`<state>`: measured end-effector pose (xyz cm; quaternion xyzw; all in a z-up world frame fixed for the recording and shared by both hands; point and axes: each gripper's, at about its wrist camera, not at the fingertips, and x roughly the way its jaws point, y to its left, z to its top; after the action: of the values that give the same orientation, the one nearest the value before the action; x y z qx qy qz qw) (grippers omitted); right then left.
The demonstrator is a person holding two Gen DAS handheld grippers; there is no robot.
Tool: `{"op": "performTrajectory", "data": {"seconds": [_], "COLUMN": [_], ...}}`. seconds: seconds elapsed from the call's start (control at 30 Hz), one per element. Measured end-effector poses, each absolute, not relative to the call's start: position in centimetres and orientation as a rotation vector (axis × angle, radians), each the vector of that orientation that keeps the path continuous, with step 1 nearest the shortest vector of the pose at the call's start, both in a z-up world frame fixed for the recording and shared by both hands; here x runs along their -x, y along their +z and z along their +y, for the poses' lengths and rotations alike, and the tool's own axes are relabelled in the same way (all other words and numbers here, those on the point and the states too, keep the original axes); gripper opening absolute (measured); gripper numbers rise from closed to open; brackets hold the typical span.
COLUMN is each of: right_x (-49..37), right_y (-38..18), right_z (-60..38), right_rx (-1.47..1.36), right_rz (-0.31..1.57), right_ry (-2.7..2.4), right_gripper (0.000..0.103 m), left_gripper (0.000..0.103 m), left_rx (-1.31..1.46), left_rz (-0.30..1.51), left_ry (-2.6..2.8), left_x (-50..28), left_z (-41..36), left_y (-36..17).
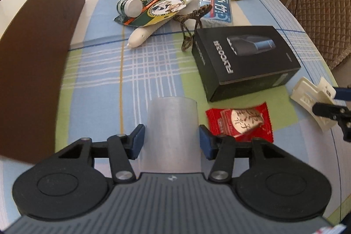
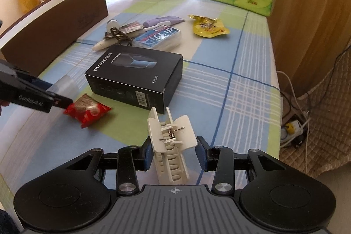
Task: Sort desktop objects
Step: 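Carry the white hair clip with the right gripper over the brown box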
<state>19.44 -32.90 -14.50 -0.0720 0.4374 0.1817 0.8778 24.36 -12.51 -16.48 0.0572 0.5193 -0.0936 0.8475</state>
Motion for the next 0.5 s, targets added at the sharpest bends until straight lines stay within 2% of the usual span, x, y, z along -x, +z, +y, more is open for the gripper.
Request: {"op": "performTrajectory", "data": {"seconds": [0.23,0.5], "right_x": [-19.1,-18.3], "right_y": [-14.1,-11.8], "right_z": [-32.2,-29.6], "right_rx": [0.157,0.141], "right_rz": [0.922,0.89], "right_ry": [0.414,0.43], "right_gripper": [0.037,0.036], "left_gripper": [0.047,0.047], "left_rx": [-0.072,-0.03], "left_rz": [1.114,1.037], "left_ry": [-0.165,-0.201], "left_x": [-21.7,-19.8], "left_z": [-11.5,-10.5], "left_y": [-15.7,-12.2]}}
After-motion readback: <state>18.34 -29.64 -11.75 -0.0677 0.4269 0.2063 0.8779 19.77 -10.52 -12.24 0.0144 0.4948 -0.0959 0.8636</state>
